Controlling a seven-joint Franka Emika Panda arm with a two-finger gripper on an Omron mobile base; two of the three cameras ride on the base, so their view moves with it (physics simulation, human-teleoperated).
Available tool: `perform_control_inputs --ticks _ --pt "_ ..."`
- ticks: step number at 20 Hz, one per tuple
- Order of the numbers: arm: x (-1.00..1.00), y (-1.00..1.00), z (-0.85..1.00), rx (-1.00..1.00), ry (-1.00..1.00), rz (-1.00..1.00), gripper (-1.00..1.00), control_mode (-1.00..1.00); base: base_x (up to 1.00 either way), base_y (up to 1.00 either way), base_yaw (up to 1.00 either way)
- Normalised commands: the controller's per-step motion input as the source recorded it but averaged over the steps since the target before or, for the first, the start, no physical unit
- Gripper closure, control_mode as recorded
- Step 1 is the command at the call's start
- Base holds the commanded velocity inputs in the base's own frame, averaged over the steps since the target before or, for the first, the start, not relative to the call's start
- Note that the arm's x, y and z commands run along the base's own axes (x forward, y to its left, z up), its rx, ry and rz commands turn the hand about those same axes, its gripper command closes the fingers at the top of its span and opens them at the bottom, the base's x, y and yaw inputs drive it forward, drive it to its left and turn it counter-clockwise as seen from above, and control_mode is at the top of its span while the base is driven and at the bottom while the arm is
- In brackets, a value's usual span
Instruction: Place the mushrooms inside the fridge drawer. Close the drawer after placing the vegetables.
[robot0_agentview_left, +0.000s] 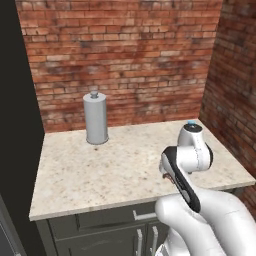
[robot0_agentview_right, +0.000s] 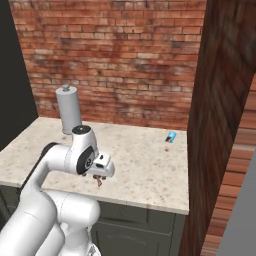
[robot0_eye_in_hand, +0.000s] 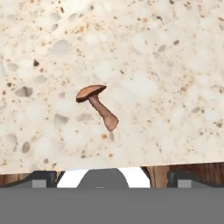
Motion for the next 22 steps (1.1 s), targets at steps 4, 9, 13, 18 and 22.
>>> perform_control_inputs --ticks 4,9,13,18,22 --pt "0.37 0.06 -0.41 0.0 0.0 0.0 -1.0 -1.0 0.0 0.0 0.0" --pt "0.33 0.18 -0.4 0.0 0.0 0.0 -1.0 -1.0 0.0 0.0 0.0" --pt "0.19 0.2 -0.49 0.0 0.0 0.0 -1.0 -1.0 0.0 0.0 0.0" --pt "0.08 0.03 -0.49 0.0 0.0 0.0 -1.0 -1.0 0.0 0.0 0.0" --pt "0.07 0.0 -0.49 0.0 0.0 0.0 -1.0 -1.0 0.0 0.0 0.0"
